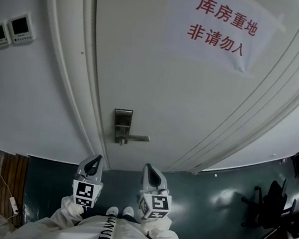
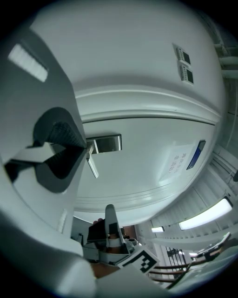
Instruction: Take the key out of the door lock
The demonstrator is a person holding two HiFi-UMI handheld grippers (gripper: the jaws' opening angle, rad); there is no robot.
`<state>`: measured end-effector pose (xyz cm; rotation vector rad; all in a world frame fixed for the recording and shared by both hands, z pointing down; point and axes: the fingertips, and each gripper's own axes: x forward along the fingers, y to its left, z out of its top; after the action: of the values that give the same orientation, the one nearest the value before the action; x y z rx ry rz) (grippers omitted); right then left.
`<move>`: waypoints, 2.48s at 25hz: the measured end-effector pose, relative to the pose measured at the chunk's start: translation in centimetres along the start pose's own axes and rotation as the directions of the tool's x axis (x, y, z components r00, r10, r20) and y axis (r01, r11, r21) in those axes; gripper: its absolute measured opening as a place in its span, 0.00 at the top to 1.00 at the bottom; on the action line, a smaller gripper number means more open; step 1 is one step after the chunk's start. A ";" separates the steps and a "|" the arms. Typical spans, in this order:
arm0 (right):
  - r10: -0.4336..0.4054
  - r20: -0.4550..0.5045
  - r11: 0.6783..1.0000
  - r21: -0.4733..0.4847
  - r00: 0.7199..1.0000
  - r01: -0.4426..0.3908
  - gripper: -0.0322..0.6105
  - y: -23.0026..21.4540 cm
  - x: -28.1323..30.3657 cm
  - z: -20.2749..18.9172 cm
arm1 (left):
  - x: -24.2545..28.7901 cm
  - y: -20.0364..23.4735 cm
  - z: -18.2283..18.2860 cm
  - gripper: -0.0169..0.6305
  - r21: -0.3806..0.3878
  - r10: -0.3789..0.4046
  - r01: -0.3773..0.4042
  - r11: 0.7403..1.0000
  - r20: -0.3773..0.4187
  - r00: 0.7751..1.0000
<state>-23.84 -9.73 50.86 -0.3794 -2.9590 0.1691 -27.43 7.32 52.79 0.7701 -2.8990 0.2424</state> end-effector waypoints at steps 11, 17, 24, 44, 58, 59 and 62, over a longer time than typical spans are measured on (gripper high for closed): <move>0.164 -0.057 0.985 0.064 0.985 -0.161 0.95 0.2 3.7 -1.1 | 0.2 1.0 0.0 0.97 -0.019 0.133 -0.134 0.991 -0.039 0.990; 0.163 -0.101 0.966 0.217 0.981 -0.138 0.95 -0.3 5.9 -3.8 | 0.0 2.3 -0.2 0.97 -0.018 0.164 -0.165 0.986 -0.049 0.985; 0.209 -0.109 0.933 0.319 0.972 -0.165 0.79 1.0 7.7 -5.1 | -0.2 3.8 -1.1 0.97 -0.034 0.176 -0.178 0.983 -0.065 0.982; 0.320 0.062 0.380 0.906 0.946 -0.188 0.67 1.8 13.3 -10.0 | -0.3 5.8 -1.1 0.97 -0.021 0.157 -0.159 0.987 -0.068 0.985; 0.290 0.128 0.180 0.966 0.948 -0.186 0.69 1.7 15.6 -12.2 | -1.2 7.1 -1.7 0.97 -0.027 0.170 -0.172 0.985 -0.081 0.982; 0.285 0.128 0.173 0.968 0.950 -0.182 0.69 1.5 15.8 -12.3 | -1.3 7.1 -1.7 0.97 -0.025 0.171 -0.174 0.984 -0.081 0.982; 0.275 0.129 0.155 0.972 0.953 -0.176 0.69 1.2 16.2 -12.6 | -1.6 7.4 -1.8 0.97 -0.021 0.178 -0.180 0.983 -0.085 0.980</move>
<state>-36.96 -3.18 65.25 -0.5585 -1.9678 1.9166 -29.63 14.76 53.38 0.4823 -2.8866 0.2441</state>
